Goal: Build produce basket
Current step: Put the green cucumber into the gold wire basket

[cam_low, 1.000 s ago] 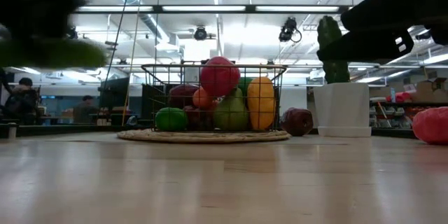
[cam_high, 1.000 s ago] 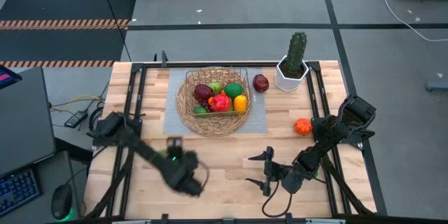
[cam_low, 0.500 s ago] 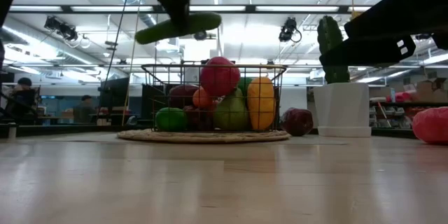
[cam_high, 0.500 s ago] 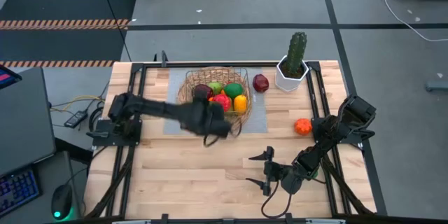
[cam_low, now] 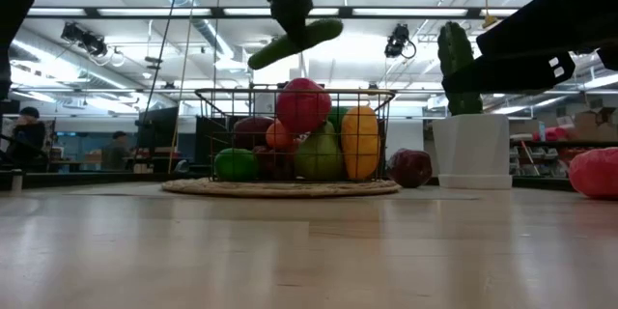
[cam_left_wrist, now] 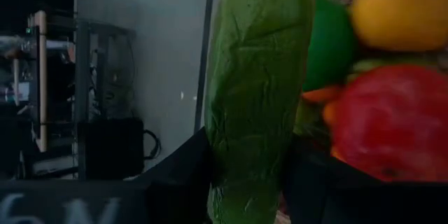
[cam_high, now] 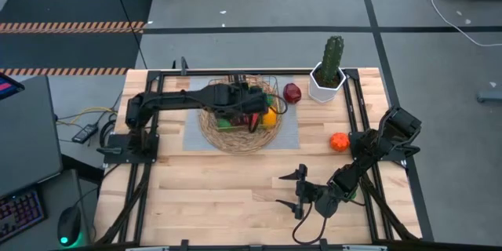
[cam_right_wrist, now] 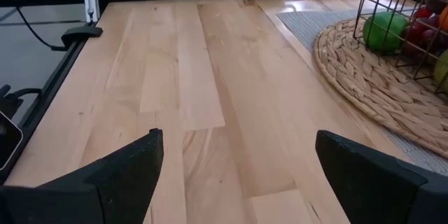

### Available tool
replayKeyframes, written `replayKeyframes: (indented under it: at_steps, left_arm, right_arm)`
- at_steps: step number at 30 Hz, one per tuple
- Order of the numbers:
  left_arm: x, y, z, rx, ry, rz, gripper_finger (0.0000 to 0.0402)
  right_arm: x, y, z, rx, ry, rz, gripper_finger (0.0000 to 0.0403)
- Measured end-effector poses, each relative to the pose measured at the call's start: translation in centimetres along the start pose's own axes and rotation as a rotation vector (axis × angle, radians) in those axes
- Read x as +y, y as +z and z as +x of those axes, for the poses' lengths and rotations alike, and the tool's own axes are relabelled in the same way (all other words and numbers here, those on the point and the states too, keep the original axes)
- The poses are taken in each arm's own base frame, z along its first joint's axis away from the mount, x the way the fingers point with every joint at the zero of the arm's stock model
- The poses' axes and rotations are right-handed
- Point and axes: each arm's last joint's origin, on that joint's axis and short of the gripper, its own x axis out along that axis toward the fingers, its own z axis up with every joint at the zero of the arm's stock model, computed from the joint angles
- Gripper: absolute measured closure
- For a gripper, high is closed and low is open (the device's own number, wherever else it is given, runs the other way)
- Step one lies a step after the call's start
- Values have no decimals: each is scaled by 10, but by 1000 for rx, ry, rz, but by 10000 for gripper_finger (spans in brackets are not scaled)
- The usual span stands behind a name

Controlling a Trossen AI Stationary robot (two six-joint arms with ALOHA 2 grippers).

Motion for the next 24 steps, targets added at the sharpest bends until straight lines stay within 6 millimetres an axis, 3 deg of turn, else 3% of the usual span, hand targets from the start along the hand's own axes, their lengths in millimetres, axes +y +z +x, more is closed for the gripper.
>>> replayKeyframes:
  at_steps: [11,24]
  left_arm:
    - [15,-5,15,44,13,-27,256]
    - [15,-4,15,35,-11,-68,233]
  right_arm:
    - [0,-1,0,6,3,-4,25]
    - [0,-1,0,6,3,-5,25]
